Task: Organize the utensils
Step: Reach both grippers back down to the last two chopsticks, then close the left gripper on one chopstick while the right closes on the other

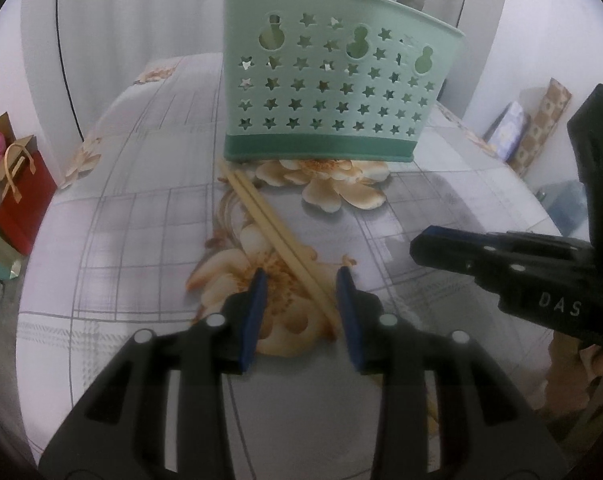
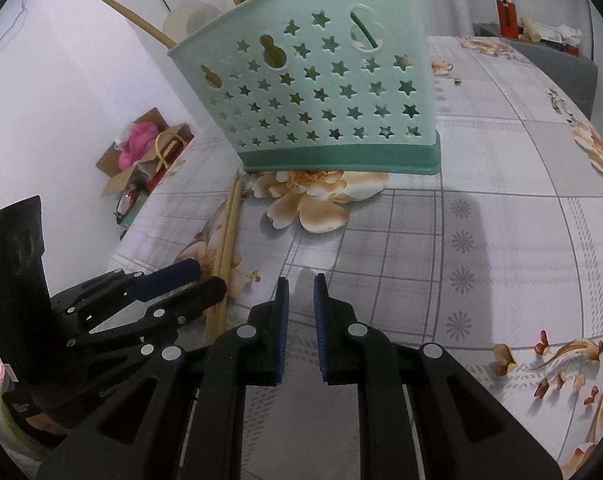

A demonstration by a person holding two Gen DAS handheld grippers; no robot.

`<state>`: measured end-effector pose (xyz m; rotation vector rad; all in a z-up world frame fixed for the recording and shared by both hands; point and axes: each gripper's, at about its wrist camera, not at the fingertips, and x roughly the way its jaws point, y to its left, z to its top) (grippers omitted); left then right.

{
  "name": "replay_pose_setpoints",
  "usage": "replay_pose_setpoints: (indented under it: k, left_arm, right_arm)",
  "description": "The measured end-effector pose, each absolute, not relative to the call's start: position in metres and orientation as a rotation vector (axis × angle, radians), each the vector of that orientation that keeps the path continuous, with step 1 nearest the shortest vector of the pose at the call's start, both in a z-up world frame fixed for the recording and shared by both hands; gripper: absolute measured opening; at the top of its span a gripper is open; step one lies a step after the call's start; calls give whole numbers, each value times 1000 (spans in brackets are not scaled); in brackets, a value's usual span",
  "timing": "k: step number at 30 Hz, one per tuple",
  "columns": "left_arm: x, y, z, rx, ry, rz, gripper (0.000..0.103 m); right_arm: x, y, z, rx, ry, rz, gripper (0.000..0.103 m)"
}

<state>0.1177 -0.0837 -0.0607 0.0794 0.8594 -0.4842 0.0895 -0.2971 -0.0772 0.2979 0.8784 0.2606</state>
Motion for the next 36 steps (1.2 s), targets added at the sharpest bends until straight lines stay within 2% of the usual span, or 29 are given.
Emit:
replay_pose_setpoints:
  k: [5,11,25,27,36]
  left_arm:
    - [118,-84,-60,88,855,-484,33]
    - [118,-75,-58,45,864,-482,27]
    - [120,-78,-58,110,863,-450,27]
    - [121,-77,-59,132,860,-430,16]
    - [124,-63,-58,118,898,-412,10]
  right_arm:
    - [90,-298,-77,302,878,264,13]
    - [90,-300,-77,312,874,263,13]
    - [90,-296,-77,304,881,268,13]
    - [90,-296,-76,303,881,268,13]
    - [98,-282,-73,288,894,330,13]
